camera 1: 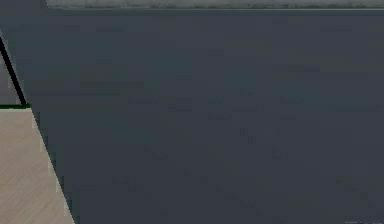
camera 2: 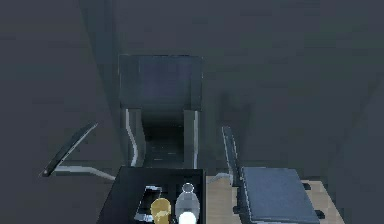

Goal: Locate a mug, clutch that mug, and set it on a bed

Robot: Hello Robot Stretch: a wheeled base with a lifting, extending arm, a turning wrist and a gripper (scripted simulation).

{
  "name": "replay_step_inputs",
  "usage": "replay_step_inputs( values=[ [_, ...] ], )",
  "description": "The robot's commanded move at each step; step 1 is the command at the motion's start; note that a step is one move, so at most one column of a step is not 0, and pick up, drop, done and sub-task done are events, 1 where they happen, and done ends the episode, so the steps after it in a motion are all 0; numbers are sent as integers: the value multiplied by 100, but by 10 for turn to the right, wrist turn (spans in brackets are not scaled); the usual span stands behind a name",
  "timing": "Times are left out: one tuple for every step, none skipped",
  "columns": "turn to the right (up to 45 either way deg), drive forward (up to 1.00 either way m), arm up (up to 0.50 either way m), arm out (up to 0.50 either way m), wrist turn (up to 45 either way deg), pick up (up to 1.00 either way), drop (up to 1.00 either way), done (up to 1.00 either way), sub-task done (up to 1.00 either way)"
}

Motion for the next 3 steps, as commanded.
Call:
replay_step_inputs(
  values=[
    [0, 0, 10, 0, 0, 0, 0, 0, 0],
    [0, 0, 46, 0, 0, 0, 0, 0, 0],
    [0, 0, 0, 0, -450, 0, 0, 0, 0]
  ],
)
